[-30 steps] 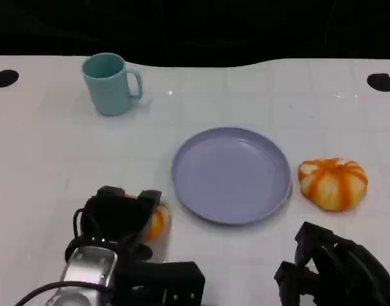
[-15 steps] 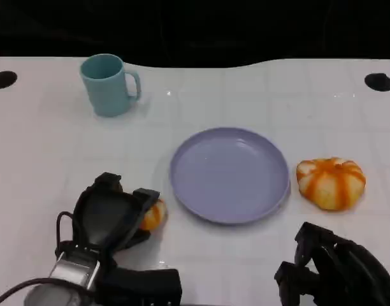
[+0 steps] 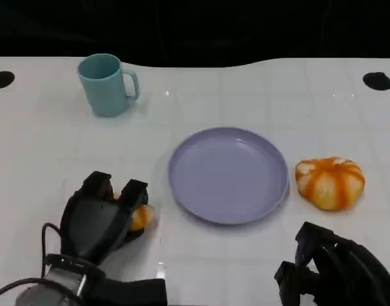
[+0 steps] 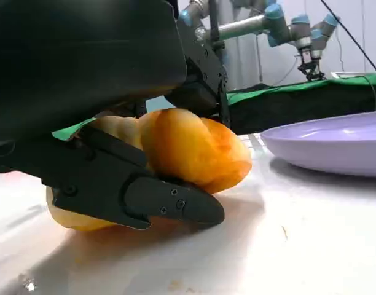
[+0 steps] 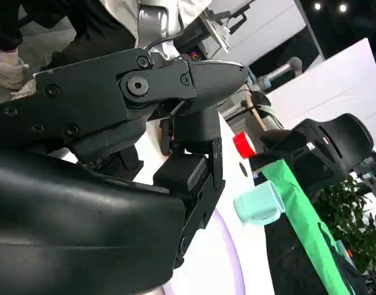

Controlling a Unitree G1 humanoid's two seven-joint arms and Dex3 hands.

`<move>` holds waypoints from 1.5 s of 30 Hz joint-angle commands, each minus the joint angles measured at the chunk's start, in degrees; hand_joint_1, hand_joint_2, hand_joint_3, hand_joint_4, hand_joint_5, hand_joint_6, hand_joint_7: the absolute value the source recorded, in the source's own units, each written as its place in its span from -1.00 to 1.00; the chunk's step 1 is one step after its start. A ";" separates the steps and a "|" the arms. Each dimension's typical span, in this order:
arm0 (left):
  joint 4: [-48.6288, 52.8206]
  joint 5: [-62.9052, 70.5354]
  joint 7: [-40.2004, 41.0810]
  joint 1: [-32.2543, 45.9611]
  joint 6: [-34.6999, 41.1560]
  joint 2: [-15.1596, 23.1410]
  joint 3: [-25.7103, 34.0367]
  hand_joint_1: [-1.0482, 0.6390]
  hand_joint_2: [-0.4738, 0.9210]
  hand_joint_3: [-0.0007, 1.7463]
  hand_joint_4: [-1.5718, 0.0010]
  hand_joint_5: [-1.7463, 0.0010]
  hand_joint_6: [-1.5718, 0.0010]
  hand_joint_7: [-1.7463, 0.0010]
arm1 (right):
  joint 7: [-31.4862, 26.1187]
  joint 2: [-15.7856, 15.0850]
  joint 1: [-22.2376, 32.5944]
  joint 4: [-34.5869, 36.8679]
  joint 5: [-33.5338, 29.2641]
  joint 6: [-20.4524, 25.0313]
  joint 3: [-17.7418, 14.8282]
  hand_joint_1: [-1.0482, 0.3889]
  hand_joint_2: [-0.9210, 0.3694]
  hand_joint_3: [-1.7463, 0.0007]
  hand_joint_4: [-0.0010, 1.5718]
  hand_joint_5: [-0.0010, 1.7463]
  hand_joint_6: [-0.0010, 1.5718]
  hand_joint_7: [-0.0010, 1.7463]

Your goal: Grasp the bread from the table and place it into the plate.

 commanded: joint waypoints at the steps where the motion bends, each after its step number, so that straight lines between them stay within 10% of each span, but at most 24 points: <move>1: 0.10 -3.93 0.26 1.01 -3.96 1.85 1.72 0.05 0.43 0.07 -0.10 -1.00 0.15 -1.00 | -0.25 -0.62 0.15 -0.39 -0.03 -0.08 -0.34 -0.58 -1.00 0.76 0.13 0.87 0.00 0.61; 32: -29.82 -13.14 -7.59 9.59 -8.49 4.63 14.61 0.27 0.01 0.64 -0.25 -1.00 0.01 -1.00 | -0.90 -0.86 0.63 -1.34 -0.22 0.23 -0.01 -0.58 -1.00 0.75 0.12 0.89 -0.03 0.66; 45: -33.42 -20.89 -18.51 6.32 -12.78 -0.58 17.08 0.27 -0.11 0.89 -0.27 -1.00 -0.02 -0.99 | 0.12 -1.04 0.29 -0.32 0.04 0.05 -0.38 -0.58 -1.00 0.75 0.12 0.87 -0.01 0.63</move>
